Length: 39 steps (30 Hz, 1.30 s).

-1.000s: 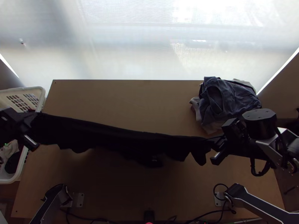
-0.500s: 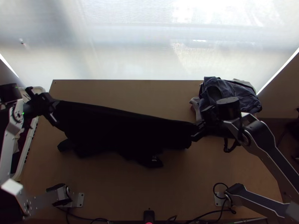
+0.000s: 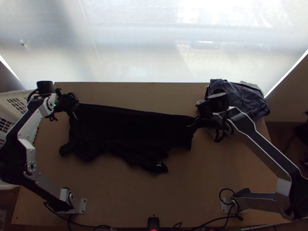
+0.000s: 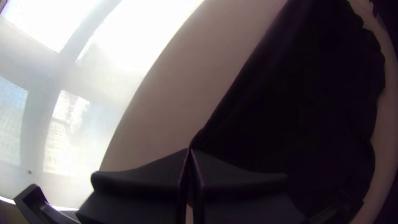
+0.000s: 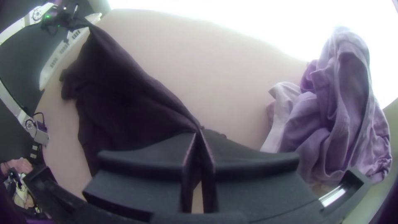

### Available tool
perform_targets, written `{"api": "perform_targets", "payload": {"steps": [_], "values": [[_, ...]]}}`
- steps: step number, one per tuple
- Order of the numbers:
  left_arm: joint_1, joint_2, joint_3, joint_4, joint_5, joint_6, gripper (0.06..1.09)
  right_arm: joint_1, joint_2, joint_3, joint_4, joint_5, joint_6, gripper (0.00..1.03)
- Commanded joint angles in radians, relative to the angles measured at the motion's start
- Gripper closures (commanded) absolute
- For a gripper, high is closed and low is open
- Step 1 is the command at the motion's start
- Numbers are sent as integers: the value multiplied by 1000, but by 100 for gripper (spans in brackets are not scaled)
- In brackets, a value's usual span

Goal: Fold the t-shirt

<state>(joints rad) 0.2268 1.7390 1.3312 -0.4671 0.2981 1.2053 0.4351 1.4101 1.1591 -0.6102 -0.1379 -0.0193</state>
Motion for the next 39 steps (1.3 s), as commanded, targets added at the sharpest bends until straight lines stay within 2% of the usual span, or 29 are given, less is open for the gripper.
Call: {"api": "perform_targets", "payload": {"steps": [1, 3, 4, 9, 12, 14, 16, 23, 28, 32, 39], "values": [[-58, 97, 20, 31, -42, -29, 55, -6, 110, -10, 104, 23, 5, 100], [-55, 88, 40, 19, -50, -49, 13, -6, 139, 17, 104, 21, 5, 100], [-49, 80, 49, 18, -50, -52, 10, -4, 150, 28, 104, 21, 5, 100], [-6, 17, 146, -53, -48, -70, 10, 10, 178, 39, 104, 21, 5, 100], [-15, -72, 169, -211, -34, -70, 12, 19, 178, 24, 104, 21, 5, 100], [-55, -154, 89, -318, -31, -29, 15, 22, 178, 16, 104, 21, 7, 100], [-96, -246, -56, -301, -34, 17, 15, 27, 178, 11, 104, 21, 9, 100], [-287, -423, -325, -311, -100, 33, 15, 33, 170, 16, 104, 21, 9, 100], [-261, -395, -366, -326, -120, 86, 15, 34, 151, 2, 104, 21, 10, 100], [-261, -470, -426, -358, -129, 143, 15, 31, 138, -18, 104, 21, 9, 100], [-216, -464, -486, -327, -155, 201, 15, 31, 132, -21, 104, 21, 15, 100]]}}
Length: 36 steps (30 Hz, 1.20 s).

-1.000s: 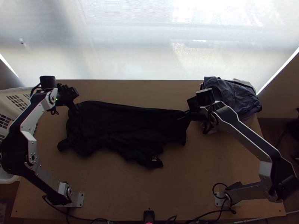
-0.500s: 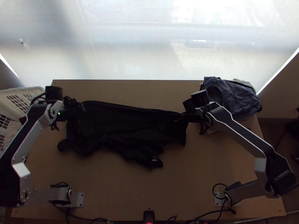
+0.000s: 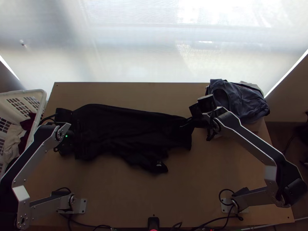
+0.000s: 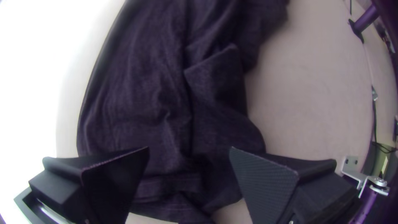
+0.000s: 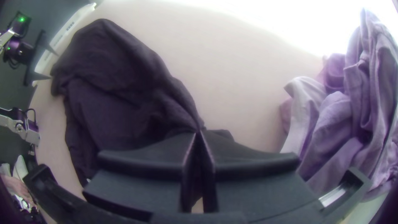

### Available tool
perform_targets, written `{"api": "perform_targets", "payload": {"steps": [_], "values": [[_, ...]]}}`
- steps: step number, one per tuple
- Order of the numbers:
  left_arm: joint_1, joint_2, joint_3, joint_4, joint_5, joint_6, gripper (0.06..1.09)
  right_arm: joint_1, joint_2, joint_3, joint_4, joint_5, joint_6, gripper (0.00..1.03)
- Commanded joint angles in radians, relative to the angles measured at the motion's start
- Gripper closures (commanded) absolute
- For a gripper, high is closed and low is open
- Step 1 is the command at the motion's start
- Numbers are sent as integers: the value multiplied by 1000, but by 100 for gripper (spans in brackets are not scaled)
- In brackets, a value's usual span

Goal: Fold the t-shirt

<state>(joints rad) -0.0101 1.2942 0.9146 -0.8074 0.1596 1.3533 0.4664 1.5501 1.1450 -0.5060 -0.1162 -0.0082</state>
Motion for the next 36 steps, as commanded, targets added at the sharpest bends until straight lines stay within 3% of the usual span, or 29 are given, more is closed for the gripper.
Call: {"api": "perform_targets", "payload": {"steps": [1, 8, 23, 31, 34, 36], "values": [[19, -19, -79, 33, -17, 55, 15, 0, -10, -7, 0, 0, 4, 100], [25, 51, -72, 151, -48, 58, 18, 0, -19, -10, 0, 0, 4, 100], [58, 131, -23, 166, -65, 33, 27, 2, -27, -21, 0, 0, 4, 100], [44, 139, -65, 163, -63, -16, 44, 0, -27, -24, 0, 0, 4, 100], [35, 145, -68, 163, -63, -34, 57, 2, -27, -24, 1, 0, 4, 100], [30, 151, -68, 171, -63, -46, 73, 2, -27, -22, 1, 0, 4, 100]]}}
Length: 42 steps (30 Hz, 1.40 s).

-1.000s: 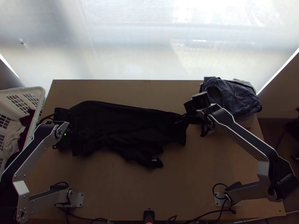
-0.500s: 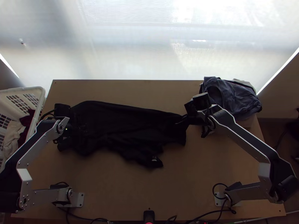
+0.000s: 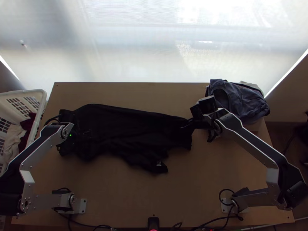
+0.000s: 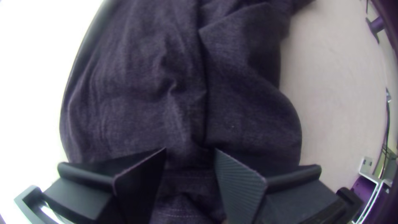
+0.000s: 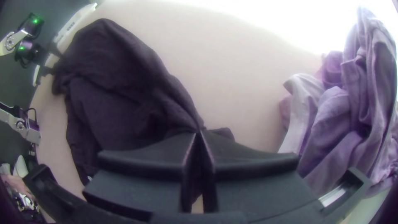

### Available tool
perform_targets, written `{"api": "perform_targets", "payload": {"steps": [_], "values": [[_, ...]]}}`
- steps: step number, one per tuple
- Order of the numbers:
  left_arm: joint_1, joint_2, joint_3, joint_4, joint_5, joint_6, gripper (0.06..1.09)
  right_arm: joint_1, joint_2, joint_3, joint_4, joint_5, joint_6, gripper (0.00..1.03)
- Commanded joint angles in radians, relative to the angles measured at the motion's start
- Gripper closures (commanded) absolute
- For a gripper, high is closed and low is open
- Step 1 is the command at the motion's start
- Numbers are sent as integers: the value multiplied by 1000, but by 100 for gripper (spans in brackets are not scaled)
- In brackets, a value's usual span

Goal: Fold the t-shirt

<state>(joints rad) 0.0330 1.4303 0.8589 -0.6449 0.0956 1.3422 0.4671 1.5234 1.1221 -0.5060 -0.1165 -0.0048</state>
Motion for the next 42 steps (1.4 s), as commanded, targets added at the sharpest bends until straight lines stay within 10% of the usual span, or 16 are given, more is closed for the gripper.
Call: {"api": "perform_targets", "payload": {"steps": [1, 6, 42], "values": [[-15, 21, -12, 11, 1, -37, 80, 1, 0, 2, 1, 0, 0, 100], [-4, 39, 5, 39, 1, -40, 105, -1, -3, -1, 0, 0, -1, 100], [-39, -619, 15, -616, 10, -124, 105, 51, -66, -4, -29, -3, -6, 100]]}}
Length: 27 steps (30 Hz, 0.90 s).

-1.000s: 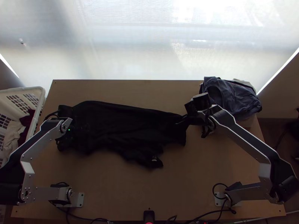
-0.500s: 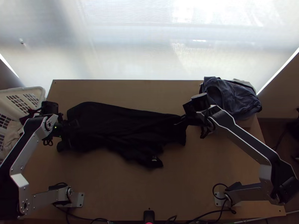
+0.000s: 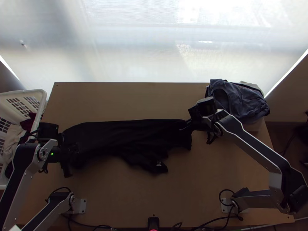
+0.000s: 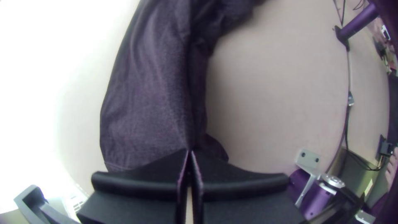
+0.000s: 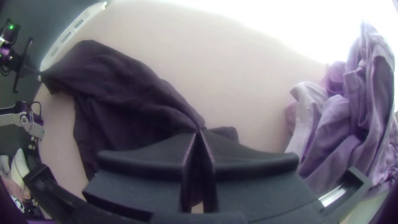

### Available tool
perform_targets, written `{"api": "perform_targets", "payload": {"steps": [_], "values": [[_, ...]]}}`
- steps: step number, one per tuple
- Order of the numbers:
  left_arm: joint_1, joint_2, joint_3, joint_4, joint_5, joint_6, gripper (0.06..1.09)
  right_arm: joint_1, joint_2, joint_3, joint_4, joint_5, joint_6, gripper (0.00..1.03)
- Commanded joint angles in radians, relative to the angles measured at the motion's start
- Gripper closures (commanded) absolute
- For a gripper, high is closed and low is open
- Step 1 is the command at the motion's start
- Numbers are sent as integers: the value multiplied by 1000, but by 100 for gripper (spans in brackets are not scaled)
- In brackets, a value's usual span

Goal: Fold the t-shirt

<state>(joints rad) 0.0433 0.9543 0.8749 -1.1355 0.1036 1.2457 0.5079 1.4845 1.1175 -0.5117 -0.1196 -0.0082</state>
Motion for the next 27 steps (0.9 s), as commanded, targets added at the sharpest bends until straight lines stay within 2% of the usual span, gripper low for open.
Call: {"api": "perform_targets", "payload": {"steps": [1, 4, 5, 6, 8, 9, 10, 12, 21, 27], "values": [[-53, -154, -16, -124, 2, -31, 105, 14, -32, -7, -25, 0, -3, 100], [-60, -167, -108, -36, -1, -28, 99, 26, -33, -30, -22, 0, -1, 100], [-59, -167, -136, 2, -1, -29, 90, 29, -32, -31, -19, 0, 1, 100], [-59, -163, -163, 39, -1, -32, 77, 32, -30, -31, -17, 0, 1, 100], [-59, -140, -203, 85, -7, -31, 43, 35, -29, -22, -17, 0, 1, 100], [-59, -129, -214, 103, -8, -32, 31, 37, -27, -21, -17, 0, -1, 100], [-59, -123, -223, 117, -8, -32, 22, 37, -26, -19, -17, 0, -1, 100], [-59, -120, -226, 131, -13, -29, 13, 37, -27, -19, -19, 0, -3, 100], [-25, -106, -191, 168, -42, 6, 12, 40, -27, -24, -17, 0, 1, 100], [-20, -83, -100, 92, -48, 0, 12, 40, -24, -22, -19, 0, -1, 100]]}}
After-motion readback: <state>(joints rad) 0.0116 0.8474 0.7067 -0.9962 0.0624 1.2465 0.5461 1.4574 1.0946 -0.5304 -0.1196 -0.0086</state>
